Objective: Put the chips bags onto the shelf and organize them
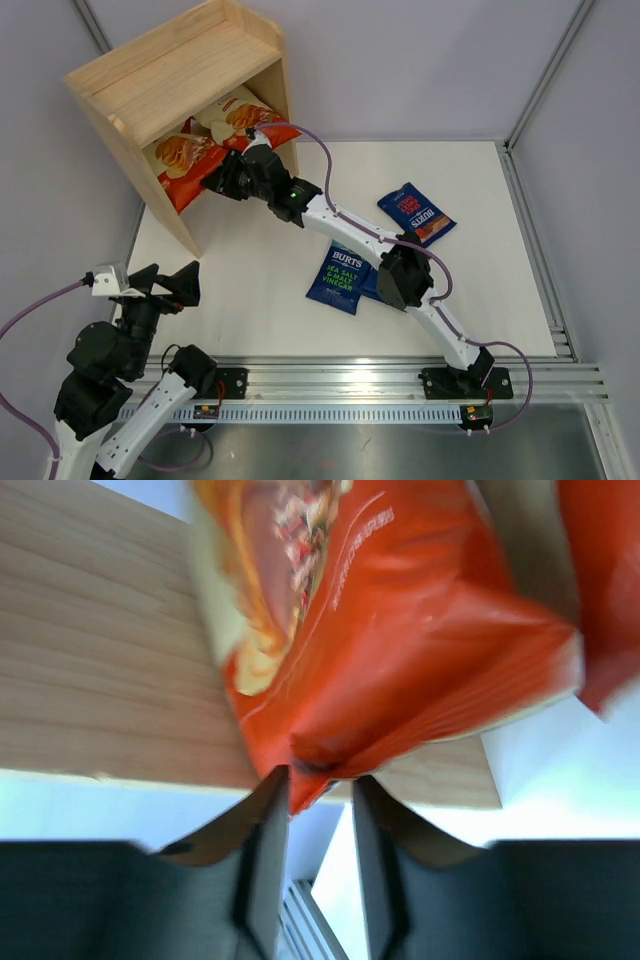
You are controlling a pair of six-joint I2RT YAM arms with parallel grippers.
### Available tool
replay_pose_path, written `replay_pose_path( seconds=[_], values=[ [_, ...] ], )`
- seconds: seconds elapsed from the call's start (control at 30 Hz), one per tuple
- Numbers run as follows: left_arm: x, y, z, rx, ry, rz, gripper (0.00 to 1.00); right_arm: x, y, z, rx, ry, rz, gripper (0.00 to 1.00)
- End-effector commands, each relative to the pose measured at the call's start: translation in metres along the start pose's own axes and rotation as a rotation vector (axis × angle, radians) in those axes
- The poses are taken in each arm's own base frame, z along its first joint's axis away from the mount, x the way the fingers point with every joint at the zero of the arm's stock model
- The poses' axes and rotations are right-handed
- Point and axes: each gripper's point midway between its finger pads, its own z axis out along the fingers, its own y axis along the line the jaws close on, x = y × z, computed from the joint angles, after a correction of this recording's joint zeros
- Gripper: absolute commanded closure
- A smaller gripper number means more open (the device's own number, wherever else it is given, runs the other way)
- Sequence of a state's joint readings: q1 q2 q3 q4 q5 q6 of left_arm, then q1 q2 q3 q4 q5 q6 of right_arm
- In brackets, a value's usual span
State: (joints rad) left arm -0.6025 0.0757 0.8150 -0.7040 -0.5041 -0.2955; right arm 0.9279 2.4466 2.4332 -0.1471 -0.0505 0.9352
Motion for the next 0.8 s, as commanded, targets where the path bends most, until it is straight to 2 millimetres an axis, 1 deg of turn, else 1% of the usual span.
replay_pose_path(
  seconds=[0.0, 0.03, 0.07, 0.1, 0.13, 0.17, 0.2, 0.23, 0.27, 0.3, 0.33, 0.37, 0.4, 0.43, 0.47, 0.5, 0.53, 0.57, 0.63, 0.67, 0.7, 0.73, 0.77],
  values=[
    [-0.006, 0.002, 0.004, -0.028, -0.013, -0.001, 0.01, -0.027, 0.045, -0.033, -0.085, -0.040, -0.044, 0.57],
    [-0.006, 0.002, 0.004, -0.031, -0.014, -0.001, 0.01, -0.037, 0.061, -0.048, -0.106, -0.055, -0.073, 0.50],
    [-0.006, 0.002, 0.005, -0.036, -0.010, -0.006, 0.01, -0.041, 0.066, -0.055, -0.115, -0.064, -0.088, 0.47],
    [-0.007, 0.002, 0.007, -0.046, -0.003, -0.005, 0.01, -0.045, 0.071, -0.069, -0.117, -0.068, -0.114, 0.45],
    [-0.006, 0.001, 0.008, -0.047, 0.002, -0.007, 0.01, -0.046, 0.075, -0.076, -0.120, -0.068, -0.131, 0.43],
    [-0.006, 0.000, 0.010, -0.050, 0.006, -0.008, 0.01, -0.050, 0.077, -0.084, -0.119, -0.078, -0.143, 0.40],
    [-0.008, -0.001, 0.012, -0.059, 0.014, -0.005, 0.01, -0.046, 0.068, -0.087, -0.098, -0.068, -0.154, 0.38],
    [-0.007, -0.002, 0.014, -0.062, 0.023, -0.001, 0.01, -0.057, 0.083, -0.105, -0.120, -0.089, -0.177, 0.37],
    [-0.009, -0.003, 0.015, -0.062, 0.023, -0.009, 0.01, -0.052, 0.071, -0.108, -0.094, -0.076, -0.184, 0.36],
    [-0.009, -0.008, 0.017, -0.049, 0.041, -0.006, 0.01, -0.064, 0.084, -0.127, -0.113, -0.103, -0.210, 0.35],
    [-0.010, -0.012, 0.018, -0.036, 0.049, -0.011, 0.01, -0.066, 0.083, -0.135, -0.110, -0.107, -0.228, 0.33],
    [-0.008, -0.016, 0.019, -0.021, 0.064, -0.025, 0.01, -0.059, 0.065, -0.139, -0.069, -0.089, -0.240, 0.31],
    [-0.005, -0.025, 0.021, 0.017, 0.089, -0.035, 0.01, -0.068, 0.078, -0.162, -0.089, -0.117, -0.282, 0.19],
    [0.000, -0.034, 0.026, 0.040, 0.120, -0.035, 0.01, -0.072, 0.074, -0.173, -0.073, -0.130, -0.305, 0.10],
    [0.006, -0.041, 0.029, 0.063, 0.149, -0.045, 0.01, -0.062, 0.047, -0.179, -0.003, -0.108, -0.327, 0.01],
    [0.012, -0.054, 0.032, 0.117, 0.181, -0.054, 0.01, -0.077, 0.054, -0.205, 0.017, -0.168, -0.367, 0.01],
    [0.027, -0.061, 0.041, 0.128, 0.236, -0.048, 0.01, -0.085, 0.041, -0.216, 0.087, -0.214, -0.377, 0.01],
    [0.034, -0.073, 0.044, 0.177, 0.264, -0.055, 0.01, -0.082, 0.025, -0.237, 0.143, -0.210, -0.410, 0.01],
    [0.049, -0.084, 0.053, 0.208, 0.318, -0.057, 0.01, -0.083, 0.013, -0.259, 0.198, -0.217, -0.458, 0.01],
    [0.064, -0.090, 0.063, 0.215, 0.358, -0.061, 0.01, -0.078, -0.014, -0.270, 0.287, -0.208, -0.480, 0.01],
    [0.075, -0.099, 0.066, 0.252, 0.399, -0.065, 0.01, -0.085, -0.011, -0.293, 0.302, -0.243, -0.488, 0.01],
    [0.084, -0.104, 0.070, 0.267, 0.420, -0.069, 0.01, -0.085, -0.022, -0.305, 0.347, -0.251, -0.512, 0.01],
    [0.101, -0.115, 0.078, 0.297, 0.469, -0.079, 0.01, -0.071, -0.048, -0.314, 0.395, -0.210, -0.543, 0.01]
  ],
)
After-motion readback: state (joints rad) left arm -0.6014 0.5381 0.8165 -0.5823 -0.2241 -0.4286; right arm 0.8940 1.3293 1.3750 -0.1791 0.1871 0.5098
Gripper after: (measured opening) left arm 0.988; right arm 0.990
